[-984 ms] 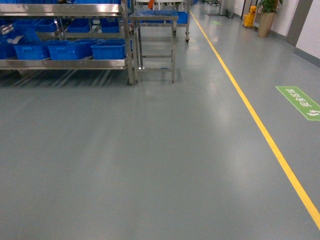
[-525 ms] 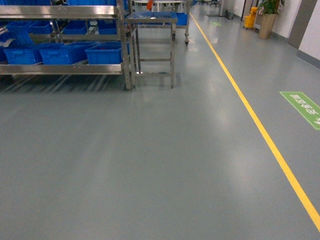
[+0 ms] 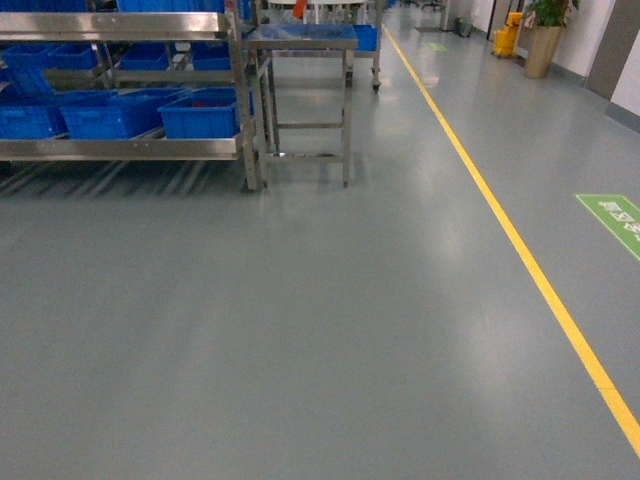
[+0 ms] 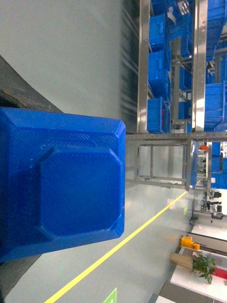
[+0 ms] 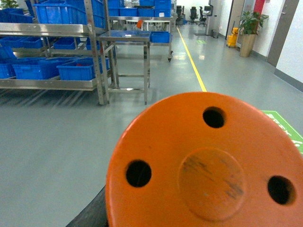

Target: Sort blue parts and orange caps into right shelf containers

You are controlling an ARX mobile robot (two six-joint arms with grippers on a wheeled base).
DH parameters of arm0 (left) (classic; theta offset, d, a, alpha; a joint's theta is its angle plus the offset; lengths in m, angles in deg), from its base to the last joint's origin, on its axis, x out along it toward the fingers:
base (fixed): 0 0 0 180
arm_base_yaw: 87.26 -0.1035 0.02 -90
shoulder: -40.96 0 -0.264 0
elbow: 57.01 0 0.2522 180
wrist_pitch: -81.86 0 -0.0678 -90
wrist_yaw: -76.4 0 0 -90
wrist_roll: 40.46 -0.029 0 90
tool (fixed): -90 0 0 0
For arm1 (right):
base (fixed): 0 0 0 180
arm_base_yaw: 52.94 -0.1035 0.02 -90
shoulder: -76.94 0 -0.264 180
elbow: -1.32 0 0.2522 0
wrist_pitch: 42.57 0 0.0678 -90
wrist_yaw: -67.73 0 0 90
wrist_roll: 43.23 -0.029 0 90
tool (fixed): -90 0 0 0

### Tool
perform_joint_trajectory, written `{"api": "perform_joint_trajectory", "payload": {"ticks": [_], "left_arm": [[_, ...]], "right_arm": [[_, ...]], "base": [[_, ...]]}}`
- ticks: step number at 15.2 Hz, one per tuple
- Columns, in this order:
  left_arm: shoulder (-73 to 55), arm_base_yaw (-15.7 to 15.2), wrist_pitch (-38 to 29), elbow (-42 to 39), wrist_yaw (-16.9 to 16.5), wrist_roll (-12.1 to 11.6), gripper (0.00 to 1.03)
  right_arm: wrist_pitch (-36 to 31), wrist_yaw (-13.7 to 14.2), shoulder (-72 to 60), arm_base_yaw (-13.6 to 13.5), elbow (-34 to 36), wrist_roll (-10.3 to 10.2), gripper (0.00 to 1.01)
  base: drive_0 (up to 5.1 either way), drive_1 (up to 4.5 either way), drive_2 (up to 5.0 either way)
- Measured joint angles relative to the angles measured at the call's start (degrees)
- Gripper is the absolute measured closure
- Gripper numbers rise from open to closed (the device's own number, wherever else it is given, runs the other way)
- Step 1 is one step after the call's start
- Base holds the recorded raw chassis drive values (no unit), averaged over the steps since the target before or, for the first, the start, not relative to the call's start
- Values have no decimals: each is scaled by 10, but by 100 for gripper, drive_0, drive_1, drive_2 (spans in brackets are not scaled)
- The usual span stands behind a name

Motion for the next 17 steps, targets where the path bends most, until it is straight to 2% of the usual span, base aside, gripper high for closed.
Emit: {"api": "perform_joint_trajectory", "payload": {"ticks": [17], "left_arm": [[0,0,-1,0,0,0,59]], "right_arm": [[-2,0,0,0,0,0,57]], "base": [[-2,414,-419]]}}
